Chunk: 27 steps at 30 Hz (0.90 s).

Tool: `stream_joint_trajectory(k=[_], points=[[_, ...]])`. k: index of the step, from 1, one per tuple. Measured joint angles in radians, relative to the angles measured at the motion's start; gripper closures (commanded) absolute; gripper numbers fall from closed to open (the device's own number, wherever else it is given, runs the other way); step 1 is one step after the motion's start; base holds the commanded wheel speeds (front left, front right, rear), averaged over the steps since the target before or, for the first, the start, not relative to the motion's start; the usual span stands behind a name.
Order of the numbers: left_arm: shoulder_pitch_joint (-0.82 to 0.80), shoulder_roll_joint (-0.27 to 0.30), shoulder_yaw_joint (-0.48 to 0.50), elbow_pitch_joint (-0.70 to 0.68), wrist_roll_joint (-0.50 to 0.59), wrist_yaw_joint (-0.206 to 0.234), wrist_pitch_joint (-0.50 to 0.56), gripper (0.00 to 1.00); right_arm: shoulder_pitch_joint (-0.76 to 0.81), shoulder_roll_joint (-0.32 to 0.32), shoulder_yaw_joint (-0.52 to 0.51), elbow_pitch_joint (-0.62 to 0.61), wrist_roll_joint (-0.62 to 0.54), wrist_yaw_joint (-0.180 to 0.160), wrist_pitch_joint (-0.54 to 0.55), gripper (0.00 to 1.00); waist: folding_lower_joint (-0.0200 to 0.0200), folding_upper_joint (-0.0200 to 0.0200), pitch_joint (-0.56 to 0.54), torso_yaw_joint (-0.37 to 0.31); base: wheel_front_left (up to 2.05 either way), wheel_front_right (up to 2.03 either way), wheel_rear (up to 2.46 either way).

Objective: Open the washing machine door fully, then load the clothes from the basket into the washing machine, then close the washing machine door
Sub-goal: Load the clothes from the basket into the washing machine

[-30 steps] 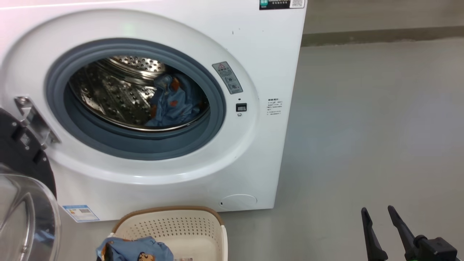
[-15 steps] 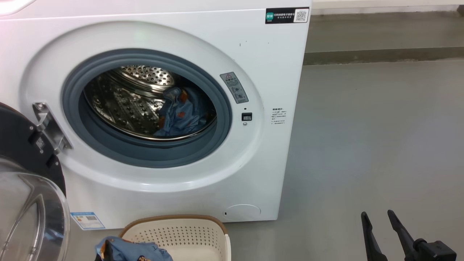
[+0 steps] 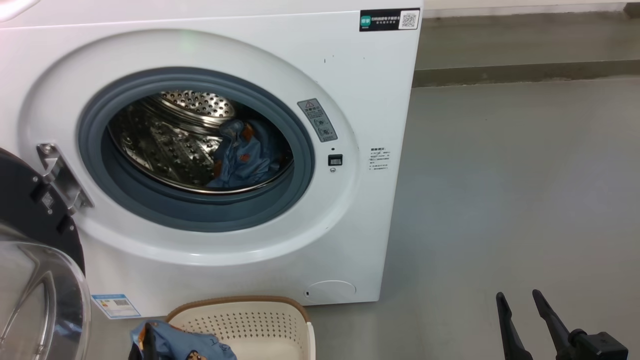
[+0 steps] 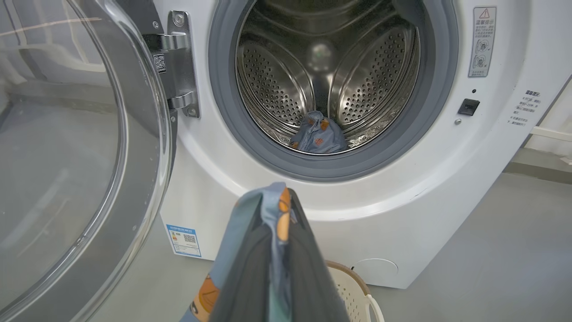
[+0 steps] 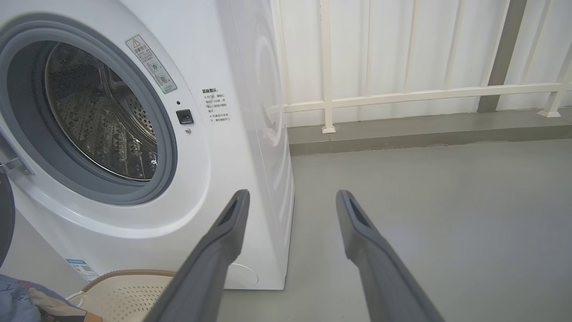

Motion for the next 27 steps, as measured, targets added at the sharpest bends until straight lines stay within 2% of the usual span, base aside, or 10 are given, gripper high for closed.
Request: stream_joint_trajectory(k=[9,19,27], points=[[-0.040,0.005,-0.006,-0.020,-0.001,0.000,0.010,1.00,-0.002,0.000,0.014,-0.002,0.000,0.000,0.000,0.00,0.0000,0.0000,0.022,-0.026,0.00,0.00,0.00],[-0.268,0.007,-0.001,0.091,-0.001,0.000,0.009,1.00,-0.045,0.000,0.052,-0.006,0.019,0.000,0.000,0.00,0.0000,0.0000,0.090,-0.080,0.00,0.00,0.00],[-0.523,0.077,0.050,0.197,-0.001,-0.001,-0.001,1.00,-0.122,-0.001,0.076,-0.012,0.049,0.000,0.000,0.00,0.0000,0.0001,0.194,-0.139,0.00,0.00,0.00]])
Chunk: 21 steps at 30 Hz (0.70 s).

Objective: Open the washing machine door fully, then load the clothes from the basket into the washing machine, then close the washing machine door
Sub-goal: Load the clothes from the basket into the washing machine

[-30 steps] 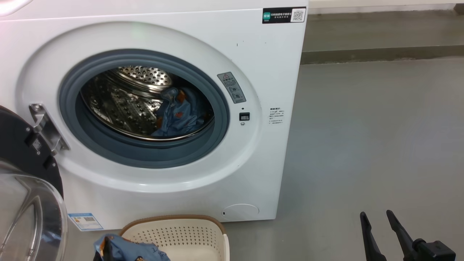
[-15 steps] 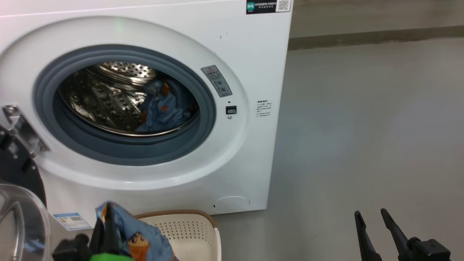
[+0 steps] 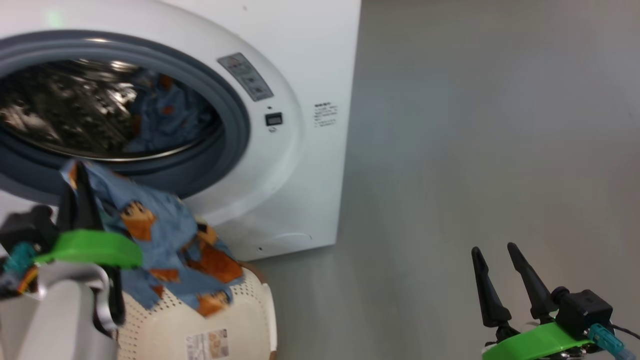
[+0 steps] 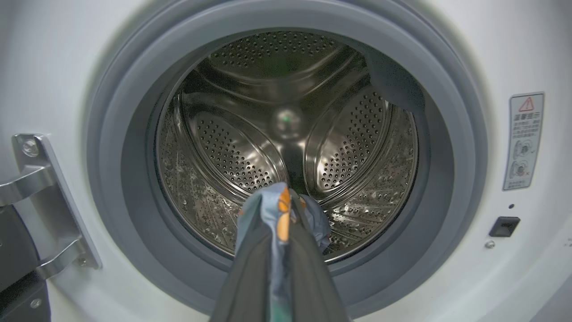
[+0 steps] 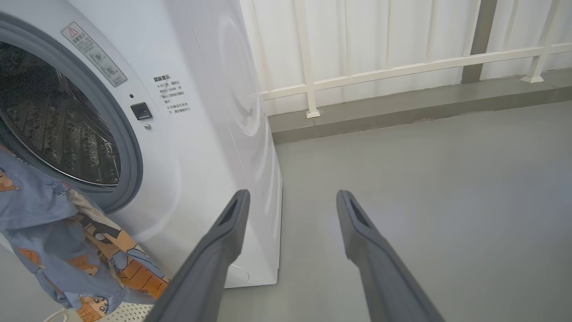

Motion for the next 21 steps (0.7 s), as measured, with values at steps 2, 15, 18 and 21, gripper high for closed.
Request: stream_joint_trajectory(k=[2,15,18,21], points=[[-0.054,0.015,0.010,0.035,0.001,0.000,-0.001,1.00,-0.012,0.000,0.006,0.000,0.014,0.000,0.000,0.00,0.0000,-0.0001,0.027,-0.019,0.00,0.00,0.00],[-0.360,0.084,0.035,0.291,0.087,-0.009,-0.014,1.00,-0.095,-0.002,0.036,-0.020,-0.001,0.000,0.000,0.00,0.0001,0.0000,0.202,-0.112,0.00,0.00,0.00],[-0.416,0.100,0.059,0.339,0.093,-0.009,-0.014,1.00,-0.110,-0.002,0.046,-0.026,-0.015,0.000,0.000,0.00,0.0001,0.0000,0.240,-0.129,0.00,0.00,0.00],[-0.468,0.127,0.072,0.372,0.109,-0.009,-0.014,1.00,-0.110,-0.002,0.056,-0.028,-0.026,0.000,0.000,0.00,0.0001,0.0000,0.276,-0.147,0.00,0.00,0.00]])
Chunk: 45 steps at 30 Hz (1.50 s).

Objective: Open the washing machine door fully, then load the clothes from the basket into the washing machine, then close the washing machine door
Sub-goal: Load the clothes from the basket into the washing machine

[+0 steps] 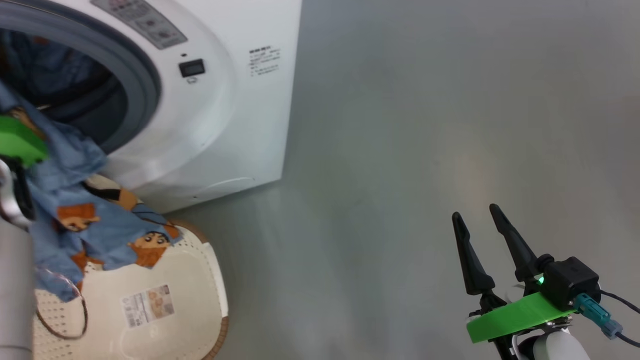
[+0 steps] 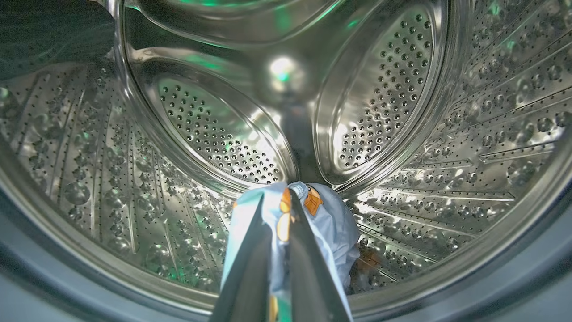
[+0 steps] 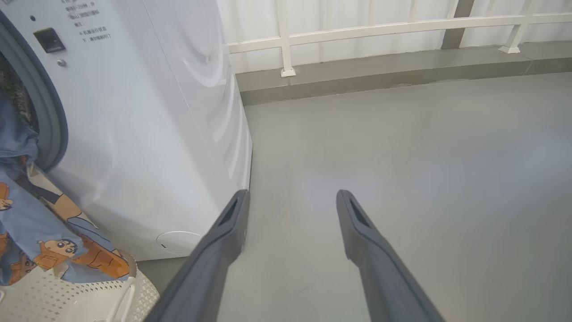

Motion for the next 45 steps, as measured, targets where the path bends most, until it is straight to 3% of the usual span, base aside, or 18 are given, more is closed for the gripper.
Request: stream_joint_trajectory(k=[10,17,23,24,25,27,29,30,31,32,37,45], points=[[-0.223,0.057,0.025,0.105,0.019,-0.016,0.000,1.00,-0.023,0.000,0.025,-0.021,0.001,0.000,0.000,0.00,0.0000,0.0000,0.110,-0.054,0.00,0.00,0.00],[-0.353,0.111,0.072,0.090,0.032,-0.018,0.000,1.00,-0.044,0.001,0.063,-0.050,0.004,0.000,0.000,0.00,0.0000,0.0000,0.174,-0.090,0.00,0.00,0.00],[-0.404,0.121,0.079,0.161,0.045,-0.034,-0.003,1.00,-0.045,0.002,0.074,-0.053,0.004,0.000,0.000,0.00,0.0000,0.0000,0.220,-0.112,0.00,0.00,0.00],[-0.404,0.120,0.079,0.182,0.045,-0.034,-0.003,0.94,-0.045,0.002,0.074,-0.053,0.004,0.000,0.000,0.00,-0.0001,0.0000,0.224,-0.115,0.00,0.00,0.00],[-0.404,0.119,0.078,0.199,0.046,-0.035,-0.003,0.94,-0.045,0.002,0.074,-0.053,0.004,0.000,0.000,0.00,0.0000,0.0000,0.225,-0.118,0.00,0.00,0.00],[-0.406,0.115,0.070,0.244,0.055,-0.034,-0.003,0.69,-0.045,0.002,0.074,-0.050,0.004,0.000,0.000,0.00,0.0000,0.0000,0.222,-0.120,0.00,0.00,0.00],[-0.408,0.110,0.063,0.264,0.061,-0.032,-0.003,0.54,-0.044,0.002,0.073,-0.047,0.005,0.000,0.000,0.00,0.0000,0.0000,0.213,-0.119,0.00,0.00,0.00],[-0.410,0.109,0.061,0.271,0.062,-0.024,-0.003,0.41,-0.044,0.002,0.075,-0.046,0.005,0.000,0.000,0.00,0.0000,0.0000,0.208,-0.118,0.00,0.00,0.00],[-0.411,0.109,0.058,0.278,0.066,-0.021,-0.003,0.17,-0.044,0.002,0.075,-0.046,0.005,0.000,0.000,0.00,0.0000,-0.0001,0.202,-0.117,0.00,0.00,0.00],[-0.412,0.109,0.055,0.286,0.071,-0.015,-0.003,0.00,-0.044,0.002,0.075,-0.045,0.005,0.000,0.000,0.00,0.0000,-0.0001,0.196,-0.116,0.00,0.00,0.00],[-0.430,0.090,0.050,0.378,0.070,0.010,-0.003,0.00,-0.044,0.002,0.068,-0.039,0.004,0.000,0.000,0.00,0.0000,0.0000,0.161,-0.105,0.00,0.00,0.00],[-0.430,0.044,0.045,0.411,0.067,0.021,-0.003,0.00,-0.044,0.001,0.048,-0.030,-0.001,0.000,0.000,0.00,0.0000,0.0000,0.132,-0.065,0.00,0.00,0.00]])
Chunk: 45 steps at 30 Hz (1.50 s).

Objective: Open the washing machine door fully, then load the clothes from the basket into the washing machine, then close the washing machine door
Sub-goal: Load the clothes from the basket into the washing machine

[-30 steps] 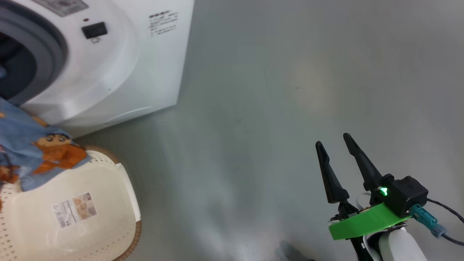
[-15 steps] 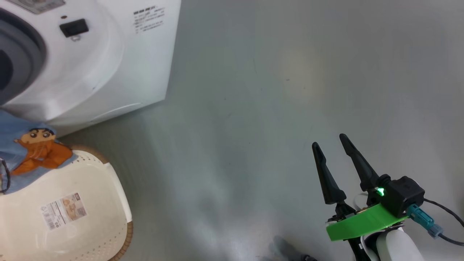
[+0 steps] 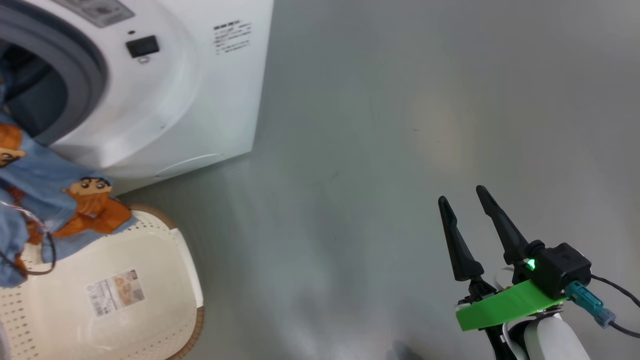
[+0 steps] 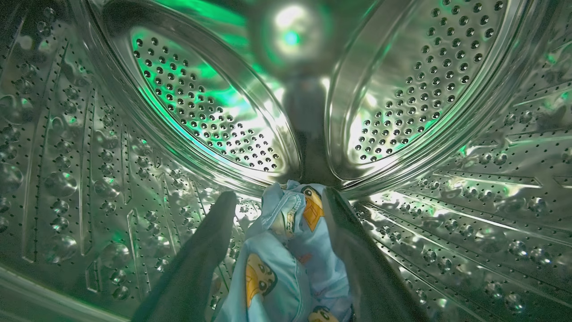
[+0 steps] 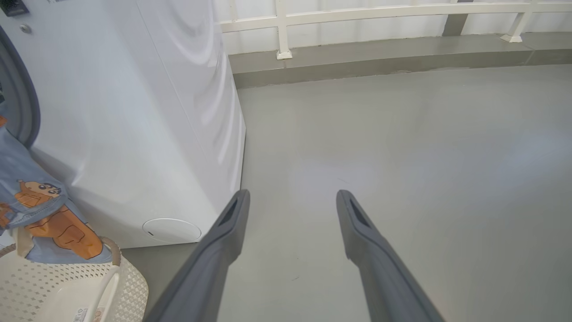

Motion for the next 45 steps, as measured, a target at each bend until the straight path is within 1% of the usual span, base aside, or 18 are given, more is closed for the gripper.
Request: stream_joint_trajectory(k=[9,13,16,18,20,21,24,31,33,40,45], points=[[0.033,-0.066,-0.004,-0.001,-0.019,-0.002,0.000,0.00,0.000,-0.001,-0.003,0.013,-0.005,0.000,0.000,0.00,0.0000,0.0000,-0.033,0.056,0.00,0.00,0.00],[0.055,-0.082,-0.005,-0.006,-0.020,-0.002,0.000,0.00,0.000,-0.002,-0.005,0.016,-0.005,0.000,0.000,0.00,0.0000,0.0000,-0.041,0.076,0.00,0.00,0.00],[0.071,-0.099,-0.008,-0.022,-0.026,-0.003,0.000,0.00,-0.001,-0.002,-0.006,0.019,-0.005,0.000,0.000,0.00,0.0000,0.0000,-0.046,0.096,0.00,0.00,0.00],[0.082,-0.109,-0.004,-0.042,-0.035,-0.013,0.000,0.00,-0.001,-0.002,-0.008,0.021,-0.005,0.000,0.000,0.00,0.0000,0.0000,-0.049,0.110,0.00,0.00,0.00],[0.097,-0.122,-0.005,-0.058,-0.036,-0.014,0.000,0.00,-0.004,-0.002,-0.014,0.025,-0.005,0.000,0.000,0.00,0.0000,0.0000,-0.052,0.123,0.00,0.00,0.00],[0.108,-0.128,-0.006,-0.066,-0.036,-0.022,0.000,0.00,-0.008,-0.002,-0.016,0.026,-0.005,0.000,0.000,0.00,0.0000,0.0000,-0.054,0.130,0.00,0.00,0.00],[0.137,-0.147,-0.007,-0.090,-0.036,-0.023,0.000,0.00,-0.014,-0.003,-0.026,0.026,-0.005,0.000,0.000,0.00,0.0000,0.0000,-0.059,0.148,0.00,0.00,0.00],[0.210,-0.196,-0.025,-0.168,-0.036,-0.056,0.000,0.00,-0.014,-0.003,-0.039,0.026,-0.005,0.000,0.000,0.00,0.0000,0.0000,-0.068,0.193,0.00,0.00,0.00],[0.231,-0.208,-0.030,-0.191,-0.036,-0.058,0.000,0.00,-0.014,-0.004,-0.043,0.026,-0.006,0.000,0.000,0.00,0.0000,0.0000,-0.070,0.206,0.00,0.00,0.00],[0.323,-0.255,-0.057,-0.290,-0.037,-0.104,0.000,0.00,-0.014,-0.007,-0.072,0.024,-0.015,0.000,0.000,0.00,0.0000,0.0000,-0.066,0.249,0.00,0.00,0.00],[0.410,-0.274,-0.060,-0.371,-0.077,-0.129,0.000,0.00,-0.017,-0.009,-0.094,0.019,-0.025,0.000,0.000,0.00,0.0000,0.0000,-0.054,0.280,0.00,0.00,0.00]])
